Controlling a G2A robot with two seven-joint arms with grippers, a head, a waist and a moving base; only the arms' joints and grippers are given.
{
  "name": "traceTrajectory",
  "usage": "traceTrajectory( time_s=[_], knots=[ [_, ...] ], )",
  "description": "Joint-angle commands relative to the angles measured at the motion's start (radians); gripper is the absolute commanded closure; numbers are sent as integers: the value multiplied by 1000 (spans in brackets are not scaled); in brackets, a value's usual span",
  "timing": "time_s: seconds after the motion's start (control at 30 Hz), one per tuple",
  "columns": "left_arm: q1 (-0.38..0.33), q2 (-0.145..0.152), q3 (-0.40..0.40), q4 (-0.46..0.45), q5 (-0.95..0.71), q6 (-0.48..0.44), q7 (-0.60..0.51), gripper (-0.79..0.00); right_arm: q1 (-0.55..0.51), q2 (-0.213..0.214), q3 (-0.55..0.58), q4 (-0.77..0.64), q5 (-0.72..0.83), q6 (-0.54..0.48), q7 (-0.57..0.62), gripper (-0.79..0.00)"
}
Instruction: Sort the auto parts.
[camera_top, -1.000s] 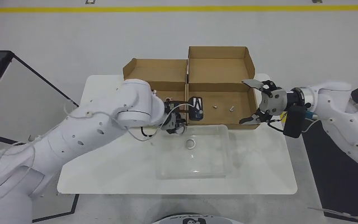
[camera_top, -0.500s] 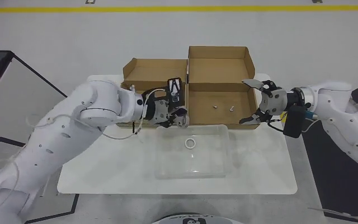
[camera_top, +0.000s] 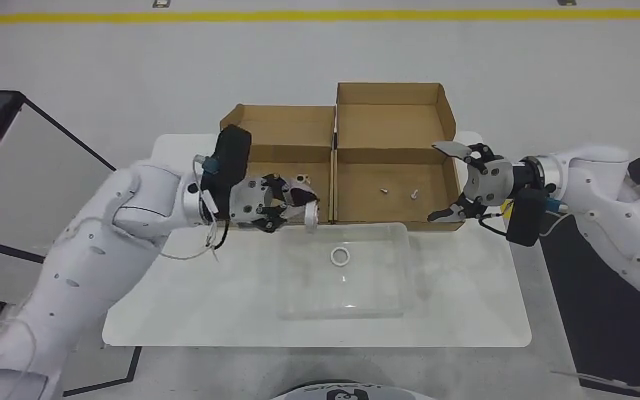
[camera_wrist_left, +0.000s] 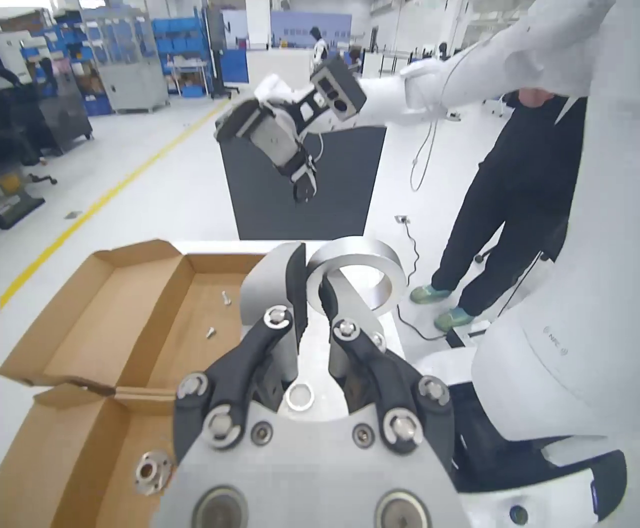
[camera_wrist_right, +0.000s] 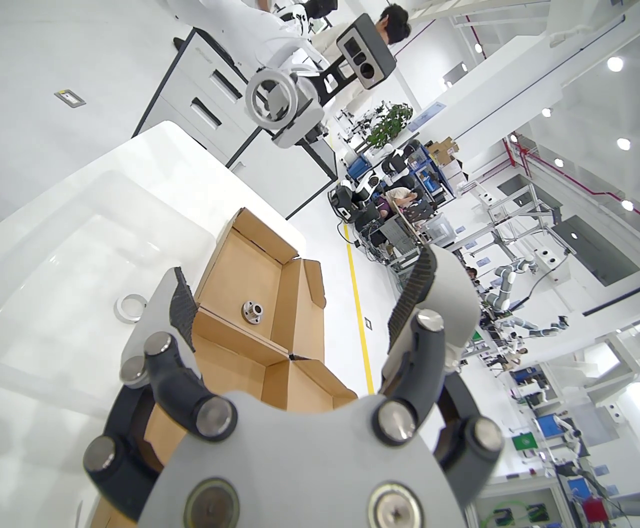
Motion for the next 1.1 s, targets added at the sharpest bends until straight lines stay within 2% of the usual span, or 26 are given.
traceTrajectory(
  time_s=[0.0,0.43,0.6,0.83,1.07],
  knots=[
    [7,-2,-6,-5,14,2,50,0,0,0,0,0,0,0,0,-785],
    [28,-2,8,-41,139,2,469,0,0,0,0,0,0,0,0,-785],
    [23,8,45,-50,263,2,699,0,0,0,0,0,0,0,0,-785],
    [-3,37,117,-13,539,2,1094,0,0,0,0,0,0,0,0,-785],
    [-25,48,133,-24,514,2,1094,0,0,0,0,0,0,0,0,-785]
  ],
)
